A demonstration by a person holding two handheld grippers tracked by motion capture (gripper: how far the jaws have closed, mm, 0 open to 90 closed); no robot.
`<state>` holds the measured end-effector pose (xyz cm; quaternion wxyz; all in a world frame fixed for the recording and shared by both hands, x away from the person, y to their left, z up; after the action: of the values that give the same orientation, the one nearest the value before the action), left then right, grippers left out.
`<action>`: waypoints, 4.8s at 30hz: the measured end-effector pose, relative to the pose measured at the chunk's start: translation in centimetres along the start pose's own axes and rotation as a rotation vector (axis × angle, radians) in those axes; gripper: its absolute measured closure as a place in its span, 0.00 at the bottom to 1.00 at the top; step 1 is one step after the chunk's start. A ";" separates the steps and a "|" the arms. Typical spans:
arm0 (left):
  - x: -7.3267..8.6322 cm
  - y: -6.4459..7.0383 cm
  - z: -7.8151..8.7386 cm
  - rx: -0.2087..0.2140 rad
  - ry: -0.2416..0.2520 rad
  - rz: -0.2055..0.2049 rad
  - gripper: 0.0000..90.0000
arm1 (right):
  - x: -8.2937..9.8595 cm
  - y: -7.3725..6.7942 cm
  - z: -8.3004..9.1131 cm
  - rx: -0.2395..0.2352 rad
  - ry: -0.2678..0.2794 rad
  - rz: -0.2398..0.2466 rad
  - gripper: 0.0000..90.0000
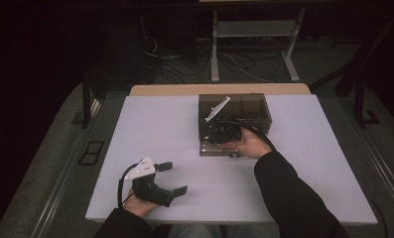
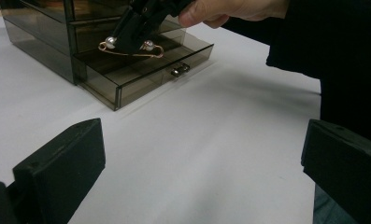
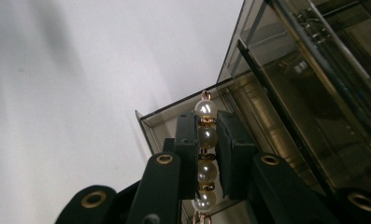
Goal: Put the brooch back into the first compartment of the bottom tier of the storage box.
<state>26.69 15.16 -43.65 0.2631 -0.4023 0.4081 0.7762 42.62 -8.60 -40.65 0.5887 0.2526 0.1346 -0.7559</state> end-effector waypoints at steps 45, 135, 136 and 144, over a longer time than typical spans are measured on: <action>0.0 0.0 0.0 0.002 0.001 0.001 0.00 | 0.2 -0.6 -0.3 -0.004 0.002 -0.009 0.70; 0.1 -0.1 0.3 -0.021 0.004 0.004 0.00 | 13.9 -6.6 11.7 0.076 0.216 -0.293 0.00; 0.1 -0.1 0.3 -0.022 0.005 0.004 0.00 | 14.1 -6.7 11.7 0.078 0.221 -0.296 0.00; 0.1 -0.3 0.3 -0.032 0.004 0.006 0.00 | 16.2 -7.9 11.5 0.093 0.243 -0.334 0.00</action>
<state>26.67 15.60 -43.72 0.2535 -0.4066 0.3974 0.7826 29.61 -25.53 -40.56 0.4225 0.3432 0.2093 -0.8123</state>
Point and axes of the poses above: each handheld gripper's, and its own axes: z roughly backward along the jaws, x roughly out of its underside, y roughly to its right, the point moved 2 cm from there along -z, roughly forward along the jaws, and after that the axes turned 13 degrees about z, right-handed, at the moved point
